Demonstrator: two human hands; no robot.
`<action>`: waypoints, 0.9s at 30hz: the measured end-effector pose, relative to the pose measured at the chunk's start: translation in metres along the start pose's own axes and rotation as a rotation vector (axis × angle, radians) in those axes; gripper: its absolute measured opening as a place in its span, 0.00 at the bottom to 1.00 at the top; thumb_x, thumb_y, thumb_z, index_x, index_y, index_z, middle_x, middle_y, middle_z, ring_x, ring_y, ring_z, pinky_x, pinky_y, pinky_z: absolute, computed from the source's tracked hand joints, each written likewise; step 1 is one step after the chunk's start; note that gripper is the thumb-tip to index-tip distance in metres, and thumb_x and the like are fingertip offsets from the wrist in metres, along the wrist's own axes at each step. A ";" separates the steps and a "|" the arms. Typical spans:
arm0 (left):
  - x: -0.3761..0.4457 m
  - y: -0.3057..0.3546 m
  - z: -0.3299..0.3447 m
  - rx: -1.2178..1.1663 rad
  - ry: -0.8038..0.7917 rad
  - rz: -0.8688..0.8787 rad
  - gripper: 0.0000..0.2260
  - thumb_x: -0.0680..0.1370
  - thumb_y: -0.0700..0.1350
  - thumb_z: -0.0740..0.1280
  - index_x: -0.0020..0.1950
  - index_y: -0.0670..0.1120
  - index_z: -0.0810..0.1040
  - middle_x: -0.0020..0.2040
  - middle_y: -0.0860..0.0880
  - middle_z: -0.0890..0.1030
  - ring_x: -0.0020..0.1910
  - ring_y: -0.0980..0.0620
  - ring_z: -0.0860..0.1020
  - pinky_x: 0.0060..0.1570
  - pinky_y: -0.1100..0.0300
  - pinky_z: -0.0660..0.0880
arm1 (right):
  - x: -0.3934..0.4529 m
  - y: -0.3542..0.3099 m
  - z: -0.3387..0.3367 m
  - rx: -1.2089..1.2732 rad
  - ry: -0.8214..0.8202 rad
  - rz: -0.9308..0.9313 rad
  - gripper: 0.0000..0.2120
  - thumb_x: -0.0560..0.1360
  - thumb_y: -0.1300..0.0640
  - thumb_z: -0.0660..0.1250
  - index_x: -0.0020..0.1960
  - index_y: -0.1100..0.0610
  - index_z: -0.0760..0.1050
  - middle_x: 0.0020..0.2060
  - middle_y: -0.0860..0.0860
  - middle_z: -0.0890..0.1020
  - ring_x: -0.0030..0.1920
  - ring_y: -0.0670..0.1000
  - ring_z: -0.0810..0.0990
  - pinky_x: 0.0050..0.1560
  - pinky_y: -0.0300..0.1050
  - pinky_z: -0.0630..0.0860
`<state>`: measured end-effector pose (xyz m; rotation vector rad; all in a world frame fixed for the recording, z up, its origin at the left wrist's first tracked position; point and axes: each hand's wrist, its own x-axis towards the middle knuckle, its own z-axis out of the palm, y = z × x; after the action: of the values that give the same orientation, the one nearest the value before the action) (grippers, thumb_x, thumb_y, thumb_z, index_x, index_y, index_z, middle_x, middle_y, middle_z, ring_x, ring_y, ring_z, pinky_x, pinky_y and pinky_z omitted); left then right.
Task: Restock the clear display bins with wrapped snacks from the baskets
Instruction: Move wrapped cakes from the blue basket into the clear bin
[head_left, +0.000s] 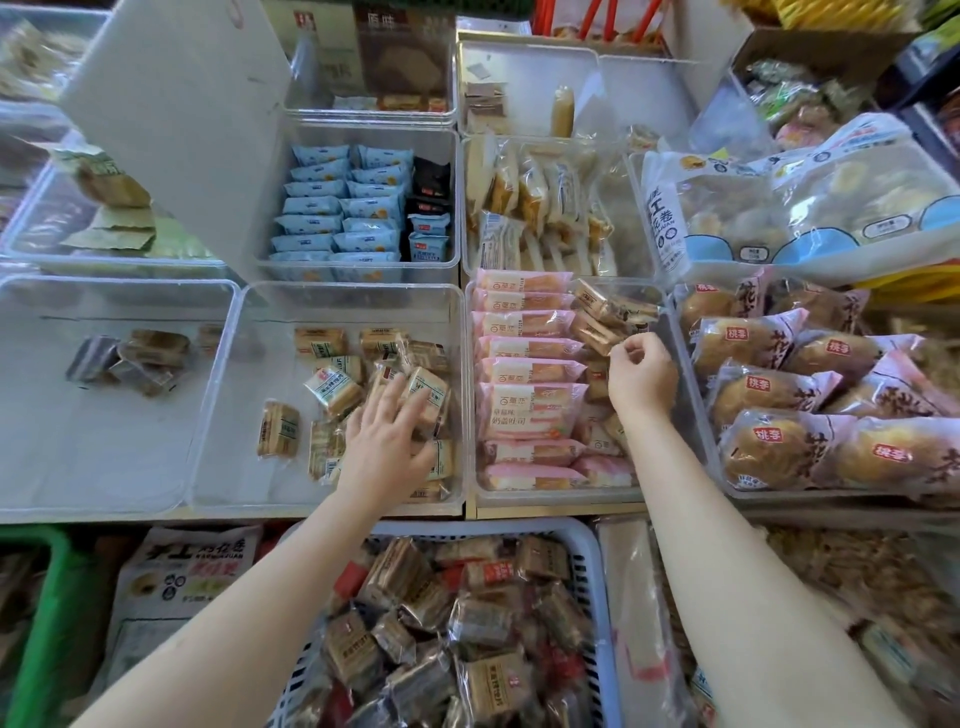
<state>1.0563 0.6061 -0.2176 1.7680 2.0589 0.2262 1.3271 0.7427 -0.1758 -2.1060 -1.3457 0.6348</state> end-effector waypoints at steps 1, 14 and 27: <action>-0.002 0.001 -0.002 -0.042 0.028 -0.019 0.31 0.77 0.54 0.63 0.79 0.57 0.56 0.82 0.51 0.49 0.80 0.48 0.47 0.76 0.40 0.48 | -0.007 -0.004 -0.007 0.066 0.020 -0.019 0.04 0.79 0.55 0.62 0.47 0.52 0.75 0.51 0.54 0.80 0.45 0.52 0.78 0.41 0.43 0.71; -0.031 0.064 -0.068 -0.382 -0.223 0.210 0.39 0.67 0.74 0.62 0.74 0.58 0.66 0.68 0.55 0.73 0.65 0.57 0.71 0.68 0.54 0.69 | -0.157 -0.033 -0.053 0.272 -0.480 -0.343 0.06 0.79 0.63 0.64 0.43 0.58 0.72 0.32 0.49 0.75 0.30 0.42 0.72 0.32 0.35 0.71; -0.031 0.043 -0.046 -0.208 0.066 0.067 0.32 0.74 0.48 0.69 0.76 0.58 0.60 0.58 0.52 0.74 0.54 0.50 0.75 0.56 0.51 0.74 | -0.122 0.010 -0.033 0.009 -0.178 -0.221 0.08 0.77 0.59 0.67 0.56 0.55 0.75 0.53 0.50 0.77 0.53 0.48 0.76 0.49 0.35 0.73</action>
<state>1.0796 0.5908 -0.1531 1.7237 1.9430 0.5065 1.3085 0.6209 -0.1472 -1.8941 -1.6415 0.7462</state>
